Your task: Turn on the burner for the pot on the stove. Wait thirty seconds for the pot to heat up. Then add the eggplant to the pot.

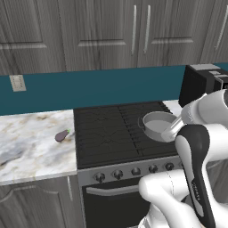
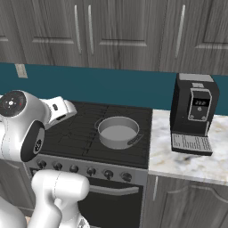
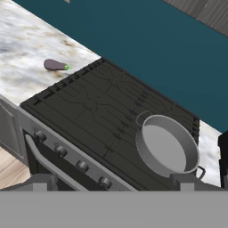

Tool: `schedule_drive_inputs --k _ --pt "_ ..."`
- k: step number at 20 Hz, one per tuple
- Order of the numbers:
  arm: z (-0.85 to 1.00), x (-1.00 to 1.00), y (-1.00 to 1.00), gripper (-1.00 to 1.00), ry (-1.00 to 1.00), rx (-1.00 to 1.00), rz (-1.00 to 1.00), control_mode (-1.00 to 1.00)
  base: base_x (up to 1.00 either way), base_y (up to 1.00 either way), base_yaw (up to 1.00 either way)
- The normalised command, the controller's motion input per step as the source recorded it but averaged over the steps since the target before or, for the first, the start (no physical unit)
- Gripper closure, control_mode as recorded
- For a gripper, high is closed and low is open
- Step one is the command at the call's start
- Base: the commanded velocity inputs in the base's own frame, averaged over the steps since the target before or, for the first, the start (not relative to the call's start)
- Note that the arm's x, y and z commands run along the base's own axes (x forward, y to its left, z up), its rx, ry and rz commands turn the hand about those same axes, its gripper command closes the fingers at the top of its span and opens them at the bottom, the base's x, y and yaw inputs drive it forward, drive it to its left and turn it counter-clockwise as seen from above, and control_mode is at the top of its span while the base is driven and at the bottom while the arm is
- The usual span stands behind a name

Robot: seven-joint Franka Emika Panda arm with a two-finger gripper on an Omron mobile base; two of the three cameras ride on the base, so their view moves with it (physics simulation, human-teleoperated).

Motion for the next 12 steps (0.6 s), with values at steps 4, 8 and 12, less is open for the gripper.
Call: schedule_drive_inputs --k 4,8,12 --pt "0.0 0.0 0.0 -1.0 0.0 0.0 0.0 -1.0 0.0 0.0 0.0" --pt "0.0 0.0 0.0 -1.0 0.0 0.0 0.0 -1.0 0.0 0.0 0.0" --pt "0.0 0.0 0.0 -1.0 0.0 0.0 0.0 -1.0 0.0 0.0 0.0"
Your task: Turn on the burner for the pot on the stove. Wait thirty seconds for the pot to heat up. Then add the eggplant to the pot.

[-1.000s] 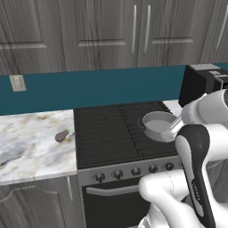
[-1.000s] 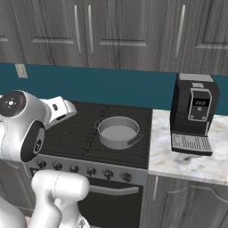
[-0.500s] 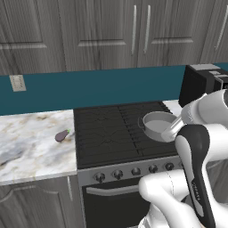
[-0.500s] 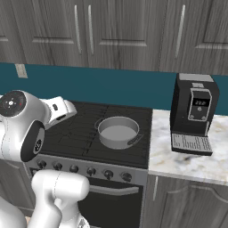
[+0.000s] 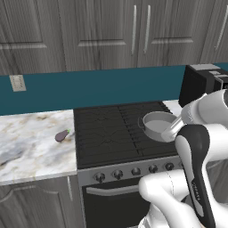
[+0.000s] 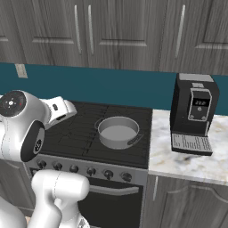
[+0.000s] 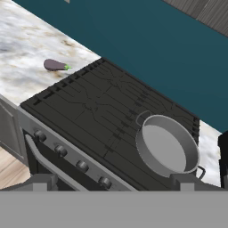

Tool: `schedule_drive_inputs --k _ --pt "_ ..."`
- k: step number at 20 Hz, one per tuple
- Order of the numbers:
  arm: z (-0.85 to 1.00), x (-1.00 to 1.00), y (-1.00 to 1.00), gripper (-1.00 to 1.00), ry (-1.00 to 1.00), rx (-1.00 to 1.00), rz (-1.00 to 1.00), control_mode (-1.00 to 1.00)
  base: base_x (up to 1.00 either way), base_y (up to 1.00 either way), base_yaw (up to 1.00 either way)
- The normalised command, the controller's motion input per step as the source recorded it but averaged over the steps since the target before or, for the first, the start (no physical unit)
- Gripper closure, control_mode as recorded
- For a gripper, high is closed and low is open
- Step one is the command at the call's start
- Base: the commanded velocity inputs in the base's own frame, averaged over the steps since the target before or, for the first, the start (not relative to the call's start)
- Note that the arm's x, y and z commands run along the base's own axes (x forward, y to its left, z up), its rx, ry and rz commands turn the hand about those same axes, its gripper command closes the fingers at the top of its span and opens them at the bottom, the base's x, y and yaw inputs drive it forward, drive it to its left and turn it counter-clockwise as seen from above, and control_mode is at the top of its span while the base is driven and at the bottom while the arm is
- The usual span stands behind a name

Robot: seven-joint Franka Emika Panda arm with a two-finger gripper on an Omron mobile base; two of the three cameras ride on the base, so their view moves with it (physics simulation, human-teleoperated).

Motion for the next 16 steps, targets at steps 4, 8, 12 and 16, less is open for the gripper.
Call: schedule_drive_inputs --k 4,8,12,16 --pt "0.0 -0.02 0.0 -1.0 0.0 0.0 0.0 -1.0 0.0 0.0 0.0" --pt "0.0 -0.09 0.09 -1.0 0.0 0.0 0.0 -1.0 0.0 0.0 0.0" --pt "0.0 -0.1 0.36 -1.0 0.0 0.0 0.0 -1.0 0.0 0.0 0.0" --pt "0.0 -0.16 0.51 -1.0 -0.02 0.03 0.0 -1.0 0.0 0.0 0.0"
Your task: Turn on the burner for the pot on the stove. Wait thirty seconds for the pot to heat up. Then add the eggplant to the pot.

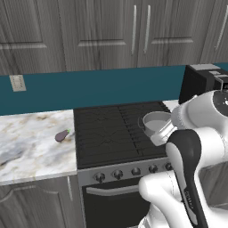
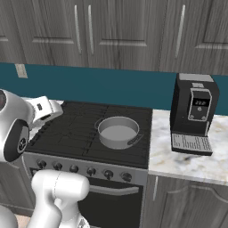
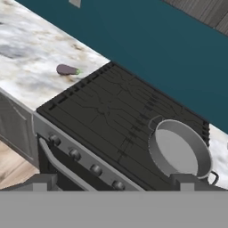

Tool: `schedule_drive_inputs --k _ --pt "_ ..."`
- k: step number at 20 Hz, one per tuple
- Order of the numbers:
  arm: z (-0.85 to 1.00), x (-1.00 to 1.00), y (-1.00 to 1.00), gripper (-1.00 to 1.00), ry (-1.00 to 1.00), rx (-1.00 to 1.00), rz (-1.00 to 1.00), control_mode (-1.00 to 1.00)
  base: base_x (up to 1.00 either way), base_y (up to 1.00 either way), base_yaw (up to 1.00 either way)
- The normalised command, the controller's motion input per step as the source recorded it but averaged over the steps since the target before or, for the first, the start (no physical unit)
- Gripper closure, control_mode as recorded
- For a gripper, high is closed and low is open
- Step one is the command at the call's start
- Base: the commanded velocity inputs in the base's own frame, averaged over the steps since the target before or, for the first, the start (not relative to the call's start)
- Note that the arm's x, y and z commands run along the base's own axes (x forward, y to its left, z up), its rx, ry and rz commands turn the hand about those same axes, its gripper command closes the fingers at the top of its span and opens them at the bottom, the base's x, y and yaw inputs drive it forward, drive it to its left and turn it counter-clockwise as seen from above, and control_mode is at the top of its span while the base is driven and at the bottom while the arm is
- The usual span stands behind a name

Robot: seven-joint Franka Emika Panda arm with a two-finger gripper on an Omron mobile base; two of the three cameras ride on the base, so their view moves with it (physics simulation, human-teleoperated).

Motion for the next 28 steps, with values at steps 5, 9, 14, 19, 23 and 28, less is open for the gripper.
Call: schedule_drive_inputs --k 5,9,14,19,23,28 --pt "0.0 -0.03 0.63 -1.0 0.0 0.09 -0.03 -1.0 0.0 0.0 0.0" --pt "0.0 0.0 0.53 -1.0 0.0 0.13 -0.06 -1.0 0.0 0.0 0.0" --pt "0.0 0.0 0.34 -1.0 0.0 0.17 -0.11 -1.0 0.0 0.0 0.0" --pt "0.0 0.0 0.18 -1.0 0.0 0.19 -0.16 -1.0 0.0 0.0 0.0" --pt "0.0 0.0 0.22 -1.0 0.0 0.19 -0.18 -1.0 0.0 0.0 0.0" --pt "0.0 0.0 0.46 -1.0 0.04 0.13 -0.15 -1.0 0.0 0.0 0.0"
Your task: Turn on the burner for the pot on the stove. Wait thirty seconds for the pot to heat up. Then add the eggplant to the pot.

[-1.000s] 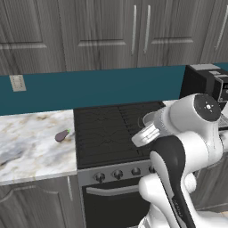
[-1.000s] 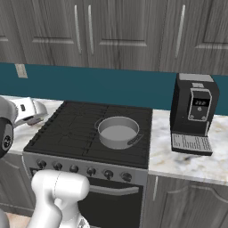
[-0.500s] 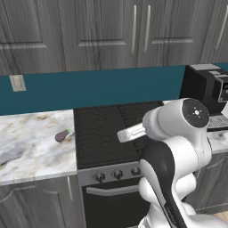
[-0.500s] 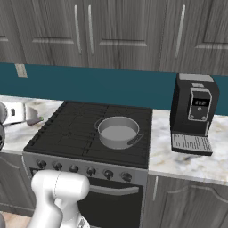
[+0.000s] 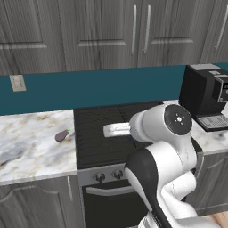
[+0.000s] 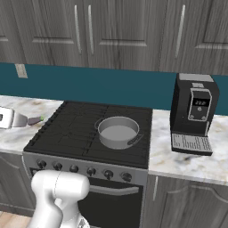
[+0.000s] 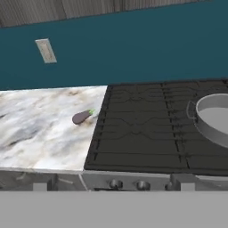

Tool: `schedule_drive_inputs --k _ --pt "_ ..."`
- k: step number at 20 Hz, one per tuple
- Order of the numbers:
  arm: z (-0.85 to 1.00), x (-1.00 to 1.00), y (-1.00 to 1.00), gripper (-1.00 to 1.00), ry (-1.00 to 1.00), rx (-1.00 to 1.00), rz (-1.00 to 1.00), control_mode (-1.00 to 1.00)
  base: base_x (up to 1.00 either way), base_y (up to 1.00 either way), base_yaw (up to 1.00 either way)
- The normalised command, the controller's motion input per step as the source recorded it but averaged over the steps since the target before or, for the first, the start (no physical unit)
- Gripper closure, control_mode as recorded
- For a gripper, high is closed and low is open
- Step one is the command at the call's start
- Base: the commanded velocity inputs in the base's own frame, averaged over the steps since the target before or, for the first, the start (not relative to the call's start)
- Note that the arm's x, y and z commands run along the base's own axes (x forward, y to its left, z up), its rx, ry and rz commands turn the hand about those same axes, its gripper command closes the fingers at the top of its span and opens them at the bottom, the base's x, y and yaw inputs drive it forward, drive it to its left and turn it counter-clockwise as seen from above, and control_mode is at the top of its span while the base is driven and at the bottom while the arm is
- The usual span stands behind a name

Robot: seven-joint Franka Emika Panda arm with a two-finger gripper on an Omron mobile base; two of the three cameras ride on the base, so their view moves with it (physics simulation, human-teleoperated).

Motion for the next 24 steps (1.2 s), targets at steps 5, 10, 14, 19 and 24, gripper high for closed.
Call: schedule_drive_inputs --k 5,10,14,19,24 --pt "-0.04 0.01 0.68 -1.0 0.09 0.08 -0.12 -1.0 0.0 0.0 0.0" --pt "-0.06 0.09 0.74 -1.0 0.12 0.07 -0.1 -1.0 0.0 0.0 0.0" --pt "-0.06 0.17 0.54 -1.0 0.12 0.09 -0.05 -1.0 0.0 0.0 0.0" --pt "-0.01 0.06 0.11 -1.0 0.03 0.0 -0.01 -1.0 0.0 0.0 0.0" --pt "-0.01 0.0 0.0 -1.0 0.0 0.0 0.0 -1.0 0.0 0.0 0.0"
